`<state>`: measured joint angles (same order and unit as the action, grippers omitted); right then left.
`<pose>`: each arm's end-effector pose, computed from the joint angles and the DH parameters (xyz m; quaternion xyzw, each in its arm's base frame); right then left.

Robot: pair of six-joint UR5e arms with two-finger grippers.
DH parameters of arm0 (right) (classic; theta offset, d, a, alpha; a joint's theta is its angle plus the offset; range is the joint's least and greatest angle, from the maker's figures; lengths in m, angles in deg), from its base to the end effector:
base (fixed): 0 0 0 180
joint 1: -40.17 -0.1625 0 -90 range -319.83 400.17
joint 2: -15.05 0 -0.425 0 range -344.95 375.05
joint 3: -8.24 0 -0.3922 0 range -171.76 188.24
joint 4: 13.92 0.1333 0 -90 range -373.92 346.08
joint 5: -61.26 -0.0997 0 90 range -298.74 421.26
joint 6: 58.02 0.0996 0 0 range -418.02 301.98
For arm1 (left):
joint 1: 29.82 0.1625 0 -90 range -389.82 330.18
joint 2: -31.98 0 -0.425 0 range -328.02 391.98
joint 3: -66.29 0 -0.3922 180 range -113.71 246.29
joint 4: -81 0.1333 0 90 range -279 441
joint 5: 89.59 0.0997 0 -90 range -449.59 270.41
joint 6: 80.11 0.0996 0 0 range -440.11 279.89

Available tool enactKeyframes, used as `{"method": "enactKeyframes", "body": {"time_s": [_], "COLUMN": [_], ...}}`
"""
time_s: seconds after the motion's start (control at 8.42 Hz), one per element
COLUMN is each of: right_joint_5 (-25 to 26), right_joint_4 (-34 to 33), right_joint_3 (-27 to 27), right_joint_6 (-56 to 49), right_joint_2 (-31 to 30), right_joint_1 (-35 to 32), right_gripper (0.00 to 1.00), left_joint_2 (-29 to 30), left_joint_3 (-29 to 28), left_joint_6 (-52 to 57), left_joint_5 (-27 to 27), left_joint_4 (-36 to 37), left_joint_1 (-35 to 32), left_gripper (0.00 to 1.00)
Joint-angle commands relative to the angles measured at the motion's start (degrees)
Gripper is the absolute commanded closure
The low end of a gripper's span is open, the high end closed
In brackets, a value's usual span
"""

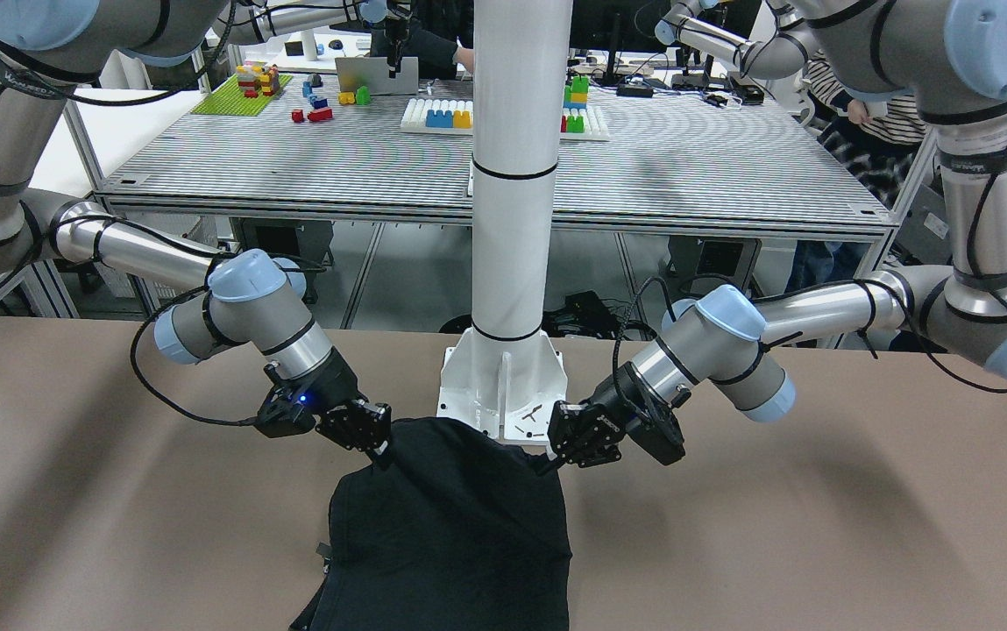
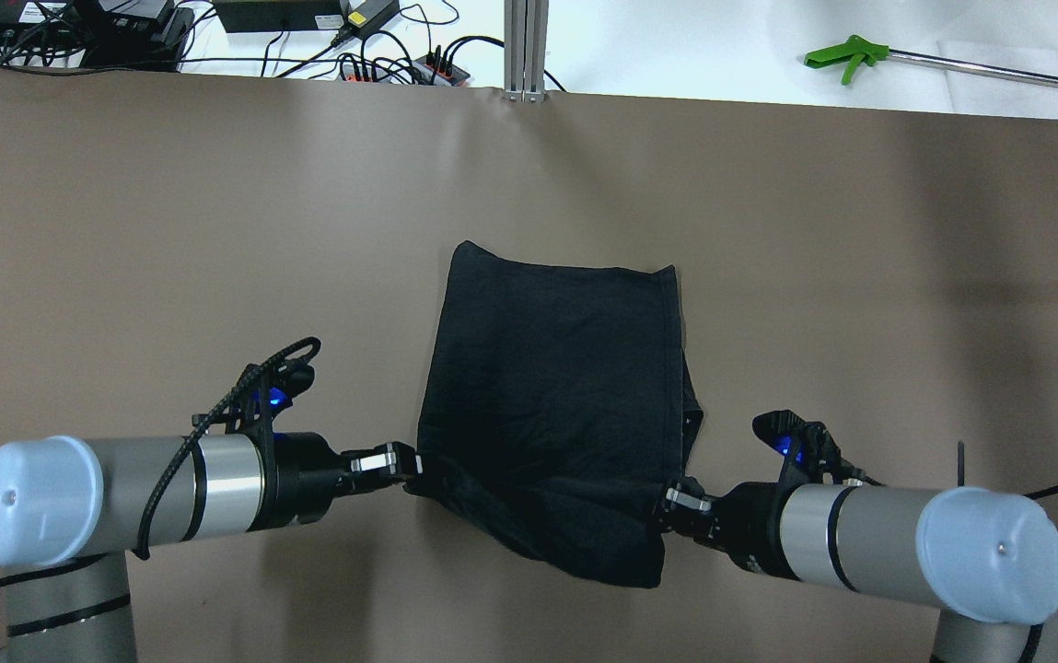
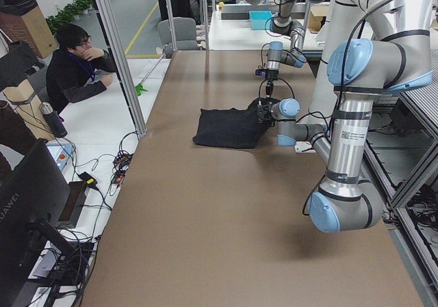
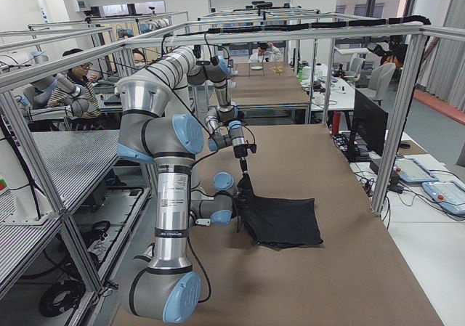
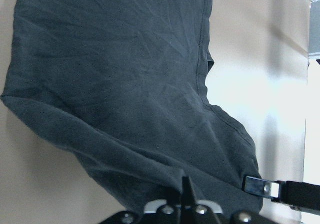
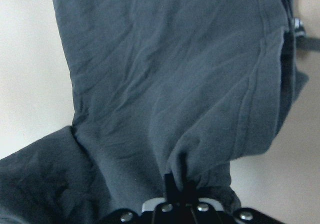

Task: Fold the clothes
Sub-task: 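Lift the near end with both grippers and fold it away from the robot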

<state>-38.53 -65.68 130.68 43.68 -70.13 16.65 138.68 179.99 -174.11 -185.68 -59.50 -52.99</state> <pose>-0.3825 -0.2934 0.2766 -0.0043 -0.6137 0.1885 0.7667 0.4282 -0.3168 0.2141 0.0817 0.7079 -0.1278 0.6898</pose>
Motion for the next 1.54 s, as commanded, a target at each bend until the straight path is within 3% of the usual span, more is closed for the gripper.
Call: {"method": "enactKeyframes", "body": {"time_s": [0.0,0.59,0.83,1.19,1.31,1.43], "right_joint_5": [-0.8,2.7,6.5,7.0,7.0,7.0], "right_joint_4": [-0.3,-2.4,-1.9,-1.9,-1.9,-1.9], "right_joint_3": [-4.5,-15.3,-21.4,-27.4,-27.9,-28.0], "right_joint_6": [-1.4,-7.9,-8.8,-9.2,-9.2,-10.2], "right_joint_2": [3.9,13.1,16.4,20.4,20.9,21.1], "right_joint_1": [-7.1,-12.9,-13.0,-13.1,-13.2,-13.5], "right_gripper": [1.00,1.00,1.00,1.00,0.59,0.06], "left_joint_2": [4.6,13.5,17.5,19.2,19.3,19.3], "left_joint_3": [-6.0,-18.8,-24.5,-30.6,-30.6,-30.8], "left_joint_6": [-0.5,-0.5,-0.3,0.6,0.6,0.9], "left_joint_5": [-2.2,-4.1,-4.0,-3.7,-3.5,-3.3], "left_joint_4": [0.1,-0.1,-0.1,-0.6,-0.6,-0.6], "left_joint_1": [-7.4,-15.0,-15.8,-16.3,-16.3,-16.1], "left_gripper": [1.00,1.00,1.00,1.00,0.99,0.23]}}
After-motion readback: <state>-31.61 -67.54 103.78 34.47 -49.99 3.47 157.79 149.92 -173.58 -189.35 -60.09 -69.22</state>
